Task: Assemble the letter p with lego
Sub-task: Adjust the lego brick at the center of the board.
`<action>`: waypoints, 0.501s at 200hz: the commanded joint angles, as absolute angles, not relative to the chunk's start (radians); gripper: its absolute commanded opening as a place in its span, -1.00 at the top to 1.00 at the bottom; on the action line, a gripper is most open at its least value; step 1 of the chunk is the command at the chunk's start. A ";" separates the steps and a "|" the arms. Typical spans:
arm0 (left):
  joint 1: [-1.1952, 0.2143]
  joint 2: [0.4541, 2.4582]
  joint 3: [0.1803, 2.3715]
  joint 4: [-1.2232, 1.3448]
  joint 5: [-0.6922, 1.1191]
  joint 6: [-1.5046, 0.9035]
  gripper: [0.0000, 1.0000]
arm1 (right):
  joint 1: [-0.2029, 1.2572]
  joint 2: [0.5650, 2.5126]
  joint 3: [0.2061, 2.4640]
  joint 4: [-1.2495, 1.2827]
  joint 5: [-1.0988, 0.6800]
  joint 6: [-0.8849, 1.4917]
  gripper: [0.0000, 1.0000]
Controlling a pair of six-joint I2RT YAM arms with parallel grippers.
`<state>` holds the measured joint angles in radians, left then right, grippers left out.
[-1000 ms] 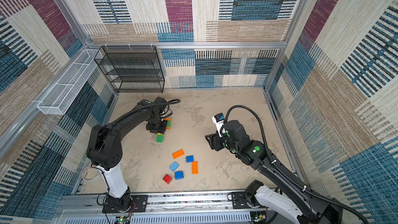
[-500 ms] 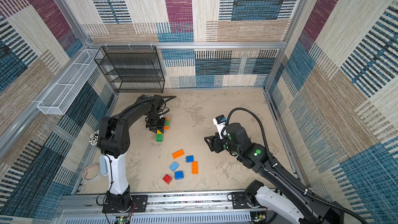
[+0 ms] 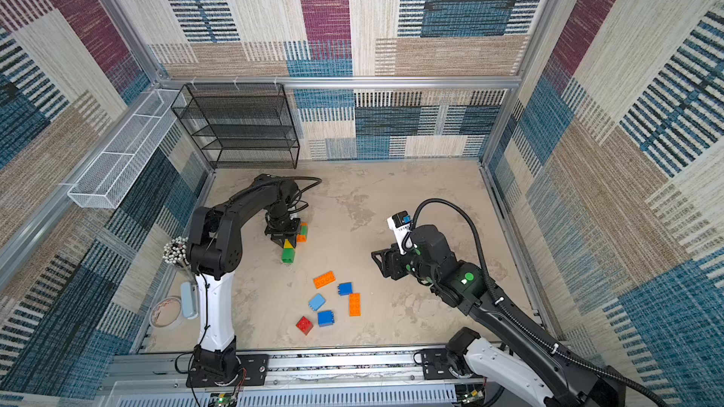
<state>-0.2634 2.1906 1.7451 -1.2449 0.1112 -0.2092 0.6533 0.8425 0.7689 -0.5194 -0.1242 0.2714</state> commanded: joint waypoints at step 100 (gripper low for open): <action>-0.262 1.968 1.627 -1.193 0.139 -0.192 -0.35 | 0.716 0.968 0.768 -0.488 -0.129 0.355 -0.37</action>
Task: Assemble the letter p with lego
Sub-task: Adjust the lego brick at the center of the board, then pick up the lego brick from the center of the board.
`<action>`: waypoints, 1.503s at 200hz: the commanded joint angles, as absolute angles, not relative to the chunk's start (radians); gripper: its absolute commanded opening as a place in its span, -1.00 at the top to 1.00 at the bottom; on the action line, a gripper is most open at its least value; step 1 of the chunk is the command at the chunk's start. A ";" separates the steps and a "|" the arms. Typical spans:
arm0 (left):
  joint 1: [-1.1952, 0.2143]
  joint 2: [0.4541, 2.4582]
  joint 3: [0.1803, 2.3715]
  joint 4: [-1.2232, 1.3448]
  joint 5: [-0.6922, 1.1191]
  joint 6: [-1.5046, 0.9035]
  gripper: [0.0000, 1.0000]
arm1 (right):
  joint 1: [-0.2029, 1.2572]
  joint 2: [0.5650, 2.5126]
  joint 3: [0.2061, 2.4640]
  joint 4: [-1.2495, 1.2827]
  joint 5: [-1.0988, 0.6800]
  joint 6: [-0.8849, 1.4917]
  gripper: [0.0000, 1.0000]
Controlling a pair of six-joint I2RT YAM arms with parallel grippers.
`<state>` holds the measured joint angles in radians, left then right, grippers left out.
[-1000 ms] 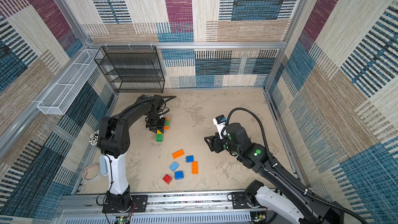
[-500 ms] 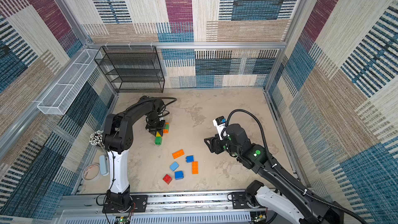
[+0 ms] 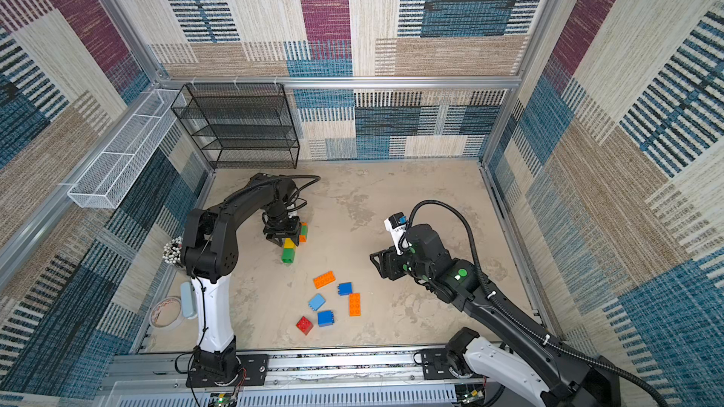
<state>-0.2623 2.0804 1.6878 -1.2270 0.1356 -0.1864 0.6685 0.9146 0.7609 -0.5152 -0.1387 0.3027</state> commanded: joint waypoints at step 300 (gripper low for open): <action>-0.264 0.891 0.782 -0.571 -0.110 -0.487 -1.00 | 1.103 1.637 0.863 -0.586 0.200 0.583 0.37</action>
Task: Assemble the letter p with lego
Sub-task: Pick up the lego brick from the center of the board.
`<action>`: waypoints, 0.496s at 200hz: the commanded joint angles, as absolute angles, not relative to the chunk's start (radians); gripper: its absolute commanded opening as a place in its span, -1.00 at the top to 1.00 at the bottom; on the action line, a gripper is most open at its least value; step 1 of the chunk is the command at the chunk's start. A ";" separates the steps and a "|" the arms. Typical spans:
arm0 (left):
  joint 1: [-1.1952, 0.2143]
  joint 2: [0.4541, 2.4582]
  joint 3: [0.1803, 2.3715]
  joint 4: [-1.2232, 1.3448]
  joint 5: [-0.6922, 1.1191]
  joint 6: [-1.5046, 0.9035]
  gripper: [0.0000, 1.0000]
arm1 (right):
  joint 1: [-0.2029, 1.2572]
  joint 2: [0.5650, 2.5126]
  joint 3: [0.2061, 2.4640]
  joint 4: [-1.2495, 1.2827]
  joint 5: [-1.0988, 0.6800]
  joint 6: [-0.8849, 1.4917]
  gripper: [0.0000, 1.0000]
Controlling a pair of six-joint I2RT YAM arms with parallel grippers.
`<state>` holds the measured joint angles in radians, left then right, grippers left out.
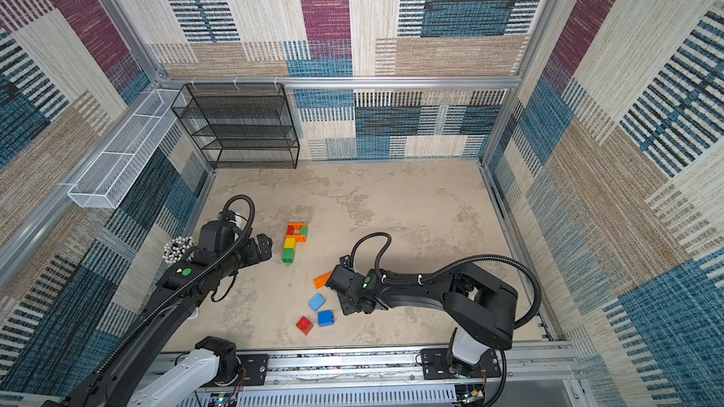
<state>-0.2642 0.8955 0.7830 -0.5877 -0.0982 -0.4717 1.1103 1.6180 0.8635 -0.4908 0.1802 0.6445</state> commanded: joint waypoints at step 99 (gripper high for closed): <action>-0.264 0.884 0.785 -0.581 -0.127 -0.486 -1.00 | 1.103 1.669 0.864 -0.601 0.188 0.534 0.24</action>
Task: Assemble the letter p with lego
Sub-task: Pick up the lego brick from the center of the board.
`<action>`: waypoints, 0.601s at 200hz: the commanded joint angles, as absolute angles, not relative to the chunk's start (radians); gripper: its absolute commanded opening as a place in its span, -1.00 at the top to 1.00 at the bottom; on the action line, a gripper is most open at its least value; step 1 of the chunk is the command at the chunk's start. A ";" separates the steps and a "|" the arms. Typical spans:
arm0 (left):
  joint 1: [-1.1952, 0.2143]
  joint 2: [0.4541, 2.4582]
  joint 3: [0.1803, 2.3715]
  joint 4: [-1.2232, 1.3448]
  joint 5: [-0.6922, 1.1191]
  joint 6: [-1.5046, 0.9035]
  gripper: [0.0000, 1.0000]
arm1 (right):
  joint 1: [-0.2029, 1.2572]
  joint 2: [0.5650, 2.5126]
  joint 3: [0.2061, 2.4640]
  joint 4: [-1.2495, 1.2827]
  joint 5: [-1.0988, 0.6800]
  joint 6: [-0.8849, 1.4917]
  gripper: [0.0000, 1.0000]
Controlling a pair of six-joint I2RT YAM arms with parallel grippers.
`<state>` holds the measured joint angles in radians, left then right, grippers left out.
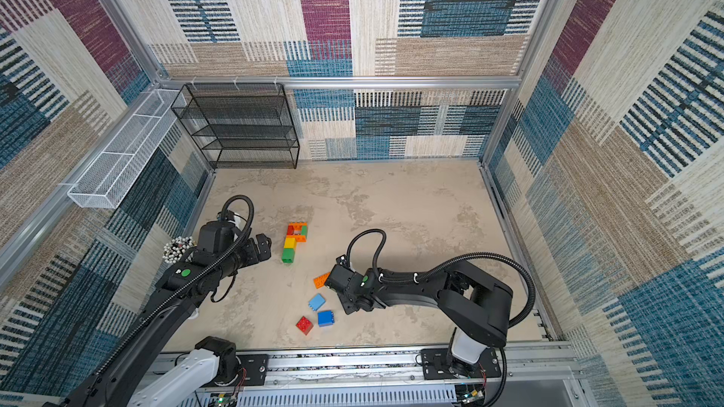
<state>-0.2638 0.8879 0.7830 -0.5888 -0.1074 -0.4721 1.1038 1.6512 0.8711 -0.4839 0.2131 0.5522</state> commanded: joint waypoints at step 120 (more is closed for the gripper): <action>-0.264 0.876 0.782 -0.581 -0.132 -0.486 -1.00 | 1.101 1.653 0.858 -0.630 0.135 0.503 0.18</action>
<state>-0.2638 0.8768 0.7826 -0.5888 -0.1253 -0.4721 1.1000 1.6459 0.8768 -0.5125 0.1928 0.5232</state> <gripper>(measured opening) 0.997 0.432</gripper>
